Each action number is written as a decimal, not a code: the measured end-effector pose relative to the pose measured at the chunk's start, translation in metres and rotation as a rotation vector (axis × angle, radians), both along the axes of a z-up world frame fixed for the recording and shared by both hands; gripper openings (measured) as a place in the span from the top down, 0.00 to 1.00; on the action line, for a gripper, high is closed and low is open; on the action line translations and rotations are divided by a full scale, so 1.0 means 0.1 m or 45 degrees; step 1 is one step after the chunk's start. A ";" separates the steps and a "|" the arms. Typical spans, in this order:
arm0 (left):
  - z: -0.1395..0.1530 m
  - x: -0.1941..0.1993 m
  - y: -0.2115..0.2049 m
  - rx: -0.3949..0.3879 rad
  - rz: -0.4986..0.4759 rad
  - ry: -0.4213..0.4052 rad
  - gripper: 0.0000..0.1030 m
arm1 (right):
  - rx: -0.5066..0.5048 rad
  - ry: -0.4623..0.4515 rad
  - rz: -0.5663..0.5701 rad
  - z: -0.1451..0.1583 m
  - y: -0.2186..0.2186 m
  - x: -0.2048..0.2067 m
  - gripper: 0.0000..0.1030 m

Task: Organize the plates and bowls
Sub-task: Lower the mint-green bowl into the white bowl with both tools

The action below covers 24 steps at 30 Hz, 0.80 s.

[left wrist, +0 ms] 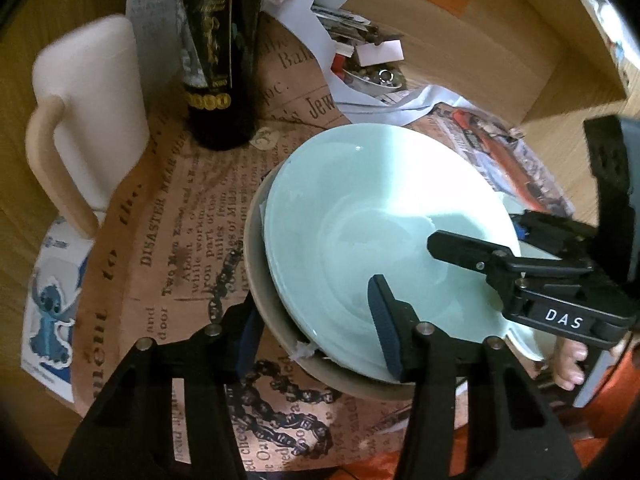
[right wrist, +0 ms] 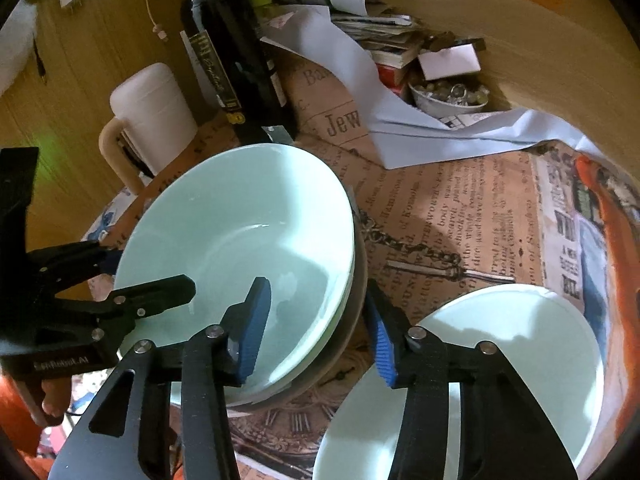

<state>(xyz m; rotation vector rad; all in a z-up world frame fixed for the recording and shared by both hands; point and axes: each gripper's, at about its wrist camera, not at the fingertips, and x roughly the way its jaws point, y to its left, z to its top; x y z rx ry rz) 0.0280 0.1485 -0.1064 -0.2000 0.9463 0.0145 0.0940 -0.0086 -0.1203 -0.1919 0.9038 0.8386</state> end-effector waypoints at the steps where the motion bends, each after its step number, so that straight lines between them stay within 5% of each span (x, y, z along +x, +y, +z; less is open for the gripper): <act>1: 0.00 -0.01 -0.03 0.029 0.005 -0.008 0.51 | -0.007 -0.011 -0.004 0.00 0.01 -0.01 0.59; 24: 0.09 0.04 -0.13 0.082 0.095 -0.031 0.52 | 0.085 0.042 -0.056 0.07 -0.17 0.07 0.70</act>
